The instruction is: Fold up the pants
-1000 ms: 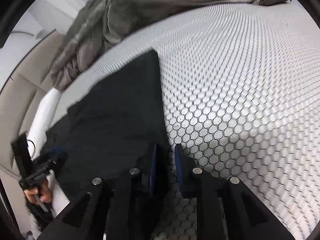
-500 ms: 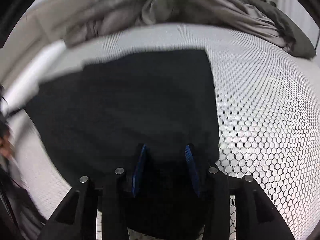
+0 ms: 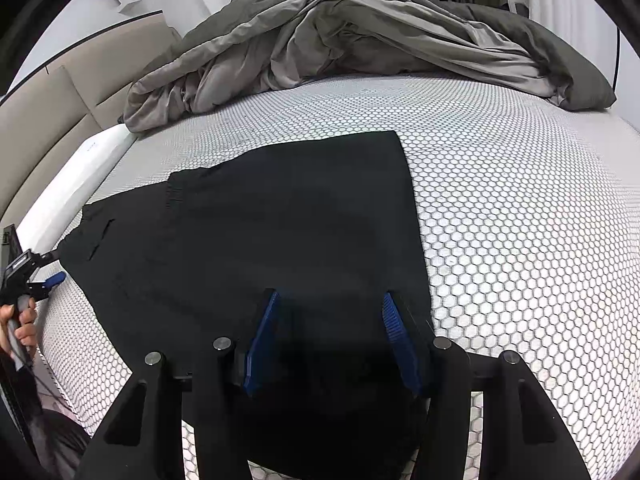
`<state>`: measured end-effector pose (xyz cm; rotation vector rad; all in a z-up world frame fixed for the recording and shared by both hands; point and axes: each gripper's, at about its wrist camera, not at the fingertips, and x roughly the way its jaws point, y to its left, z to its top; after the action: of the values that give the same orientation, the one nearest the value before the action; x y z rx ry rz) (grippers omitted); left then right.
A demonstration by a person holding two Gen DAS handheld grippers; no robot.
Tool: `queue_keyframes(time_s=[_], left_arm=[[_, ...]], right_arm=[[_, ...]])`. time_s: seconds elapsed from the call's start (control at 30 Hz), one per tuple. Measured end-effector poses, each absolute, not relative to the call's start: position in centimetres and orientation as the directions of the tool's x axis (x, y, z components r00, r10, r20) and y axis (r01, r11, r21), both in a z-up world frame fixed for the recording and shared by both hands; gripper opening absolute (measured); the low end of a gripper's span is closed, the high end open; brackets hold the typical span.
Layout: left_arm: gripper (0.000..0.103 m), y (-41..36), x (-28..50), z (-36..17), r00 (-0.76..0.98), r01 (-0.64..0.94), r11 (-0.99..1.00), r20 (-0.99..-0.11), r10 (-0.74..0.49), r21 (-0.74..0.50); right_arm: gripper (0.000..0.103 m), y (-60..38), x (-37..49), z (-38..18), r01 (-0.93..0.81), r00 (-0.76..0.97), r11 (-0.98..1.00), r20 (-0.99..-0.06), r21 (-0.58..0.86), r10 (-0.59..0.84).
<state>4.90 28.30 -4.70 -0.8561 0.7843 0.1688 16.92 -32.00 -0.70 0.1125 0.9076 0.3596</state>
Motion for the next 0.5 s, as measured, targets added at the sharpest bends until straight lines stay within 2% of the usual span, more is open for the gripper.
queue_keyframes(time_s=[0.03, 0.07, 0.1, 0.17, 0.2, 0.27, 0.37, 0.5], left_arm=[[0.076, 29.0, 5.3, -5.1, 0.739, -0.433, 0.62, -0.652, -0.17, -0.654], [0.062, 29.4, 5.4, -5.4, 0.743, -0.452, 0.595, -0.65, -0.16, -0.664], [0.036, 29.9, 5.7, -5.6, 0.736, -0.487, 0.572, -0.663, -0.138, -0.66], [0.013, 30.2, 6.0, -6.0, 0.732, -0.5, 0.558, -0.668, -0.136, -0.662], [0.007, 30.0, 5.9, -5.7, 0.741, -0.495, 0.56, -0.66, -0.128, -0.664], [0.001, 28.3, 5.9, -3.8, 0.753, -0.478, 0.639, -0.656, -0.054, -0.602], [0.001, 24.2, 6.0, 0.7, 0.791, -0.418, 0.775, -0.61, 0.055, -0.473], [0.001, 16.9, 6.3, 6.9, 0.867, -0.257, 0.882, -0.498, 0.03, -0.394]], right_arm=[[0.054, -31.8, 16.9, -0.7, -0.264, 0.561, 0.933, -0.748, 0.245, 0.356], [0.054, -31.1, 17.2, -0.8, -0.272, 0.562, 0.93, -0.744, 0.246, 0.361], [0.054, -30.9, 17.1, -0.8, -0.276, 0.563, 0.928, -0.74, 0.251, 0.368], [0.054, -30.6, 17.2, -0.9, -0.285, 0.556, 0.92, -0.736, 0.268, 0.387], [0.054, -30.5, 17.1, -0.9, -0.292, 0.554, 0.918, -0.735, 0.268, 0.39], [0.054, -30.2, 17.0, -0.7, -0.305, 0.557, 0.917, -0.733, 0.258, 0.391], [0.055, -30.4, 16.8, -0.2, -0.305, 0.573, 0.918, -0.721, 0.254, 0.39], [0.055, -31.2, 16.7, 0.8, -0.286, 0.598, 0.919, -0.699, 0.271, 0.392]])
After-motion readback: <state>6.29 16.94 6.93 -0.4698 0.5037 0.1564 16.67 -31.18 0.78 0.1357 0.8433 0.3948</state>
